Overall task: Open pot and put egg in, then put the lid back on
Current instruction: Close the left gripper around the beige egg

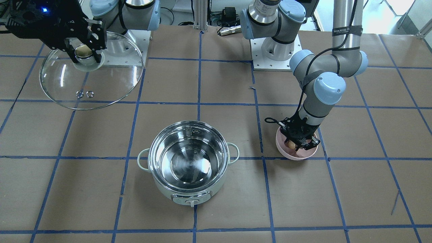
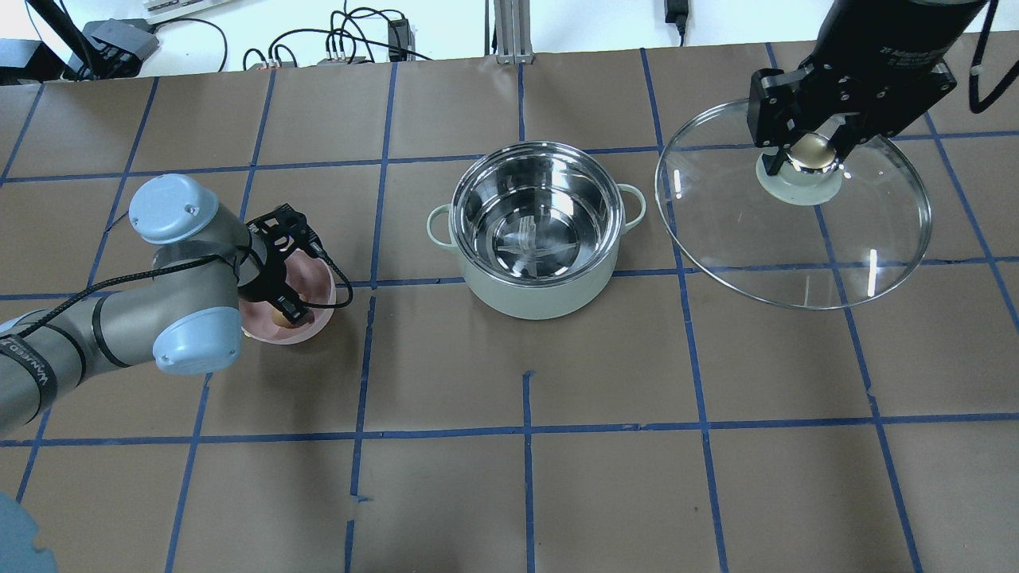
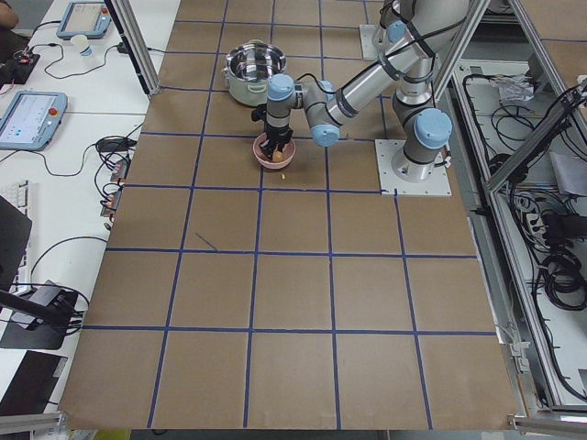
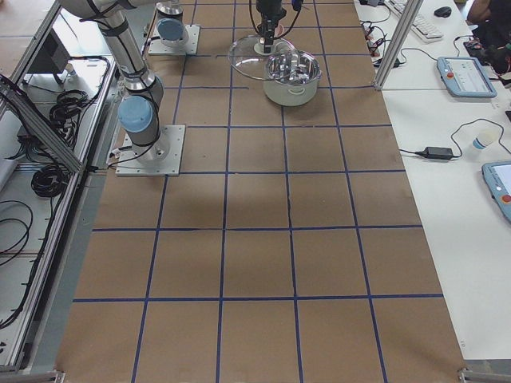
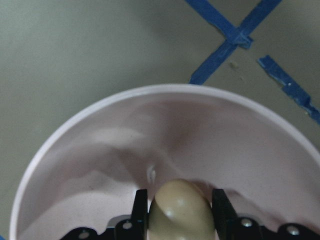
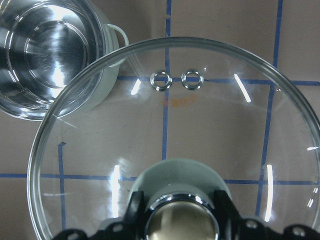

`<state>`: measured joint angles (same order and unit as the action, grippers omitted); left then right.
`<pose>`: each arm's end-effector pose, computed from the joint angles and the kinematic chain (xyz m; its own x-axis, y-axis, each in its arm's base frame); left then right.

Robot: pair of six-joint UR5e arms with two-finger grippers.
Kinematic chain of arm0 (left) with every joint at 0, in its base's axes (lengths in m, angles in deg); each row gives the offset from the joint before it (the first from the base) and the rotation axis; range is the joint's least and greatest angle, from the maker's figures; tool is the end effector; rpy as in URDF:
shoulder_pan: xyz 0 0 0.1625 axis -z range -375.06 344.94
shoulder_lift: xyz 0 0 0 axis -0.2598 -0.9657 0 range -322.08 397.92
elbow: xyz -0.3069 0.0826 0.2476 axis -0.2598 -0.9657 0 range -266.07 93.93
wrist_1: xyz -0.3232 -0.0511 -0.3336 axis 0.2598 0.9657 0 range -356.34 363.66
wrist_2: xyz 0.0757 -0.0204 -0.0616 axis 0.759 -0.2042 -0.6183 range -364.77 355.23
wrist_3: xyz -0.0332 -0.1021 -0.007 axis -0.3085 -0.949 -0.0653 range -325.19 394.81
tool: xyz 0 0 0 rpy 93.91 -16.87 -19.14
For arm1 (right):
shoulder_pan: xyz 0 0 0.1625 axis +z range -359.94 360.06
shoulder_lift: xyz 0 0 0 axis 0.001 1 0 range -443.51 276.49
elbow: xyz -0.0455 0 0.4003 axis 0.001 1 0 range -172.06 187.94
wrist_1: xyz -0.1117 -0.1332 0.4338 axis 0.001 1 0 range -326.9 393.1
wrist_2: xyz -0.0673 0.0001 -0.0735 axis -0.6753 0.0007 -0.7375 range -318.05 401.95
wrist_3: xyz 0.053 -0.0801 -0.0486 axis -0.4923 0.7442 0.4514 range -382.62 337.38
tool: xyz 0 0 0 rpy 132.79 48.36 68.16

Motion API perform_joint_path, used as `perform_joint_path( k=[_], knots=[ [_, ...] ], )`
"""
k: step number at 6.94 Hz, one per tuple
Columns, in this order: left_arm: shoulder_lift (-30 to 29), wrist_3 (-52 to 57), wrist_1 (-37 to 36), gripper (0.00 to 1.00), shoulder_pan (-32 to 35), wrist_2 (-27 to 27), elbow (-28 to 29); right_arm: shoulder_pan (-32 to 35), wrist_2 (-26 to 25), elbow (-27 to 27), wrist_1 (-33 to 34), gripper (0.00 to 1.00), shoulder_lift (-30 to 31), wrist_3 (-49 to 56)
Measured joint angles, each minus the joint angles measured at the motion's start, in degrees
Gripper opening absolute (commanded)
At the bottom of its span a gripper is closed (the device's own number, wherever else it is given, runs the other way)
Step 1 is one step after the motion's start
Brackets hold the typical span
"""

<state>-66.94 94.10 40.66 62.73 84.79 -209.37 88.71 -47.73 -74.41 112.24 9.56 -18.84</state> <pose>-0.0231 -0.5273 0.1195 -0.6804 0.7297 -0.0685 0.7328 0.6786 -0.0497 0.1217 -0.5209 0.5403 -0.9991 -0.0425 -0.0058 -0.0425 0.9991 0.0020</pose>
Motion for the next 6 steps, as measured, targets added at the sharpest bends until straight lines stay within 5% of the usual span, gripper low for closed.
perform_joint_path(
  k=[3, 5, 6],
  knots=[
    [-0.1, 0.2, 0.0, 0.49, 0.0, 0.5, 0.2, -0.1, 0.0, 0.0, 0.2, 0.08, 0.0, 0.0],
    [-0.1, 0.2, 0.0, 0.71, 0.0, 0.8, 0.2, -0.1, -0.1, 0.0, 0.1, 0.08, 0.0, 0.0],
    [-0.1, 0.3, 0.1, 0.73, 0.0, 0.9, 0.2, -0.2, -0.1, 0.0, 0.1, 0.08, 0.0, 0.0]
  ],
)
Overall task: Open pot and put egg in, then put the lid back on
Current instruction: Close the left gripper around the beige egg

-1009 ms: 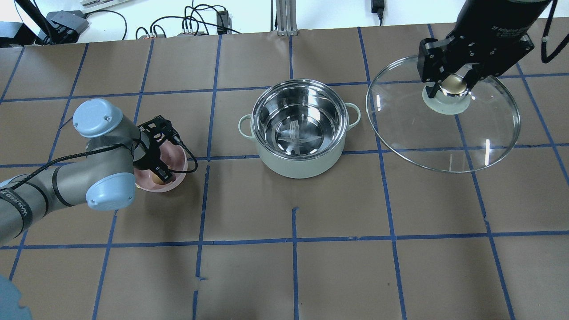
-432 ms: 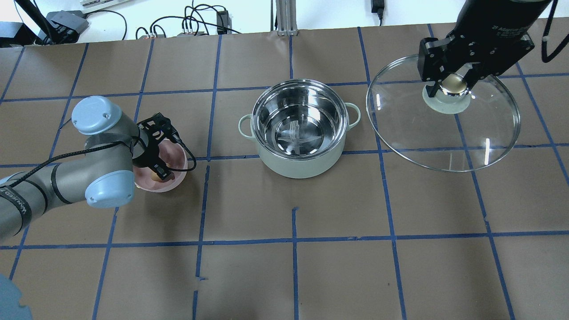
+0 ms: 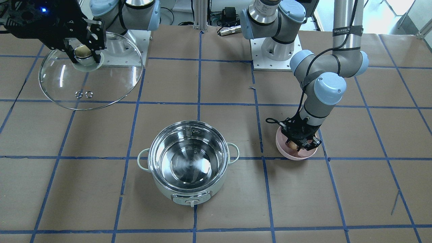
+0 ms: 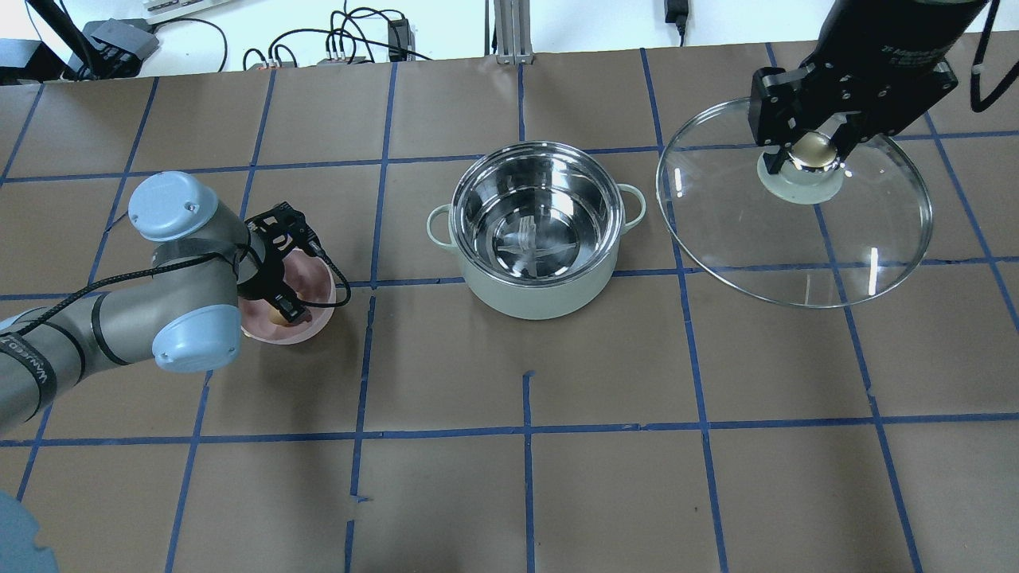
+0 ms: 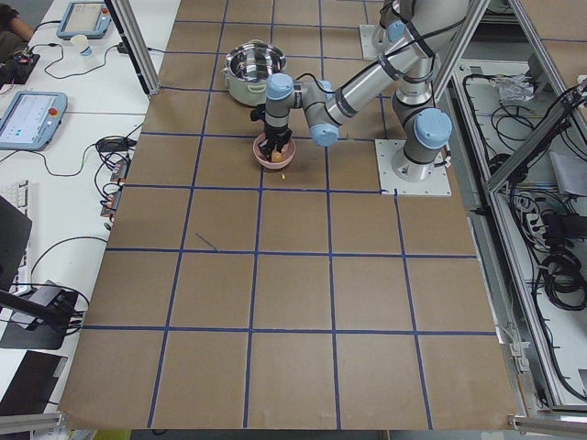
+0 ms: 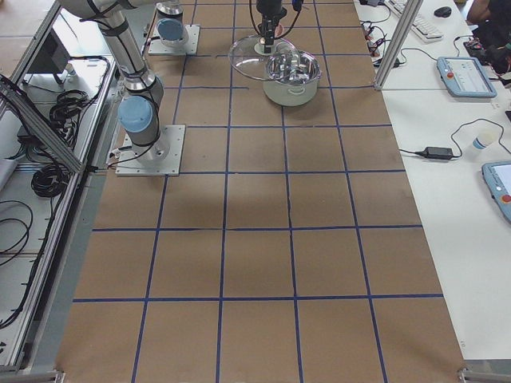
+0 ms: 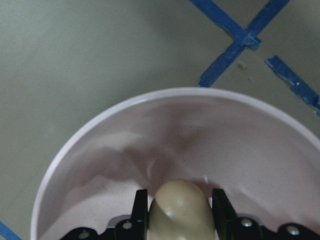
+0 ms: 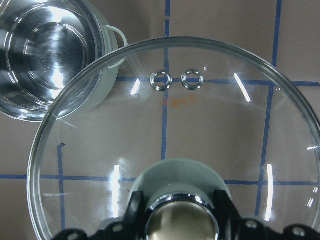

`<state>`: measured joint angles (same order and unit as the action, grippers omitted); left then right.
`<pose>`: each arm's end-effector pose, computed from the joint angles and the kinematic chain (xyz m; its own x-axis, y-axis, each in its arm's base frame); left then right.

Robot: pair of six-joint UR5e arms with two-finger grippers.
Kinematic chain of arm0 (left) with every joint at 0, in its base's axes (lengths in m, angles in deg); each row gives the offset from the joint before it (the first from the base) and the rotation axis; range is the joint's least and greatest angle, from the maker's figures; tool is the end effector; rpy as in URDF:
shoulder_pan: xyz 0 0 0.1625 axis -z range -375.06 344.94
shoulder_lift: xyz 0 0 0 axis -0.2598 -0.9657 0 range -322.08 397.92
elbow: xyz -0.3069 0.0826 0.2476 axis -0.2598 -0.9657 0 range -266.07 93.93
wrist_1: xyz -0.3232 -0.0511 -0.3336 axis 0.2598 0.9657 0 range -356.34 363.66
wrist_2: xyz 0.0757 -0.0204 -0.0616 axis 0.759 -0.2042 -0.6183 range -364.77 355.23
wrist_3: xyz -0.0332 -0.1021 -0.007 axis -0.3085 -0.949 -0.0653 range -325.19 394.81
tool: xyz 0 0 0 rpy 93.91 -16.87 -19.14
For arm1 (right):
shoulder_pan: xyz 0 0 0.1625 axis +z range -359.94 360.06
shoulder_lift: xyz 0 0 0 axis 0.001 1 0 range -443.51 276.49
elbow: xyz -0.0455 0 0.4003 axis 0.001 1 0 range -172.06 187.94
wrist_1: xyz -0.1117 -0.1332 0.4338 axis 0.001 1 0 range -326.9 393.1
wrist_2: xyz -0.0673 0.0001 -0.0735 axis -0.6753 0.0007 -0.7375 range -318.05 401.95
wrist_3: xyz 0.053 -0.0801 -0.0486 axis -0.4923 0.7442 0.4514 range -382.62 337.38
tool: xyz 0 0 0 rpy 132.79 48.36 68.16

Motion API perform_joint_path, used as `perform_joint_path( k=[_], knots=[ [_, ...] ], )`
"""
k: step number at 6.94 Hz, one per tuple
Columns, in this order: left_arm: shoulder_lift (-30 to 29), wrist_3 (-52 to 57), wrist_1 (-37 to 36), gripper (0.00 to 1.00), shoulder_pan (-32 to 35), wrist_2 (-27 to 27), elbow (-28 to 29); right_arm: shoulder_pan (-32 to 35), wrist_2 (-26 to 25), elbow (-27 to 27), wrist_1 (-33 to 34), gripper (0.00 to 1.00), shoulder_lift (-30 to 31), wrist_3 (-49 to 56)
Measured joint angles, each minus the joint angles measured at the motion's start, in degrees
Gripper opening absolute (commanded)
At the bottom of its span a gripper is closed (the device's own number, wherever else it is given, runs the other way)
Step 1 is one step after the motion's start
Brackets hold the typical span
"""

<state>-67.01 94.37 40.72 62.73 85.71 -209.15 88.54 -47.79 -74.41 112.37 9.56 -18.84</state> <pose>-0.0211 -0.5284 0.1203 -0.6767 0.7321 -0.0782 0.7358 0.6763 -0.0364 0.1200 -0.5215 0.5405 -0.9992 -0.0395 -0.0046 -0.0395 0.9992 -0.0002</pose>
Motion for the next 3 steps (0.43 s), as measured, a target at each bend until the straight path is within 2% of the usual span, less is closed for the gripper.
perform_joint_path(
  k=[3],
  knots=[
    [0.1, -0.1, 0.0, 0.73, 0.0, 0.1, 0.0, 0.0, 0.0, 0.0, -0.1, 0.08, 0.0, 0.0]
  ],
)
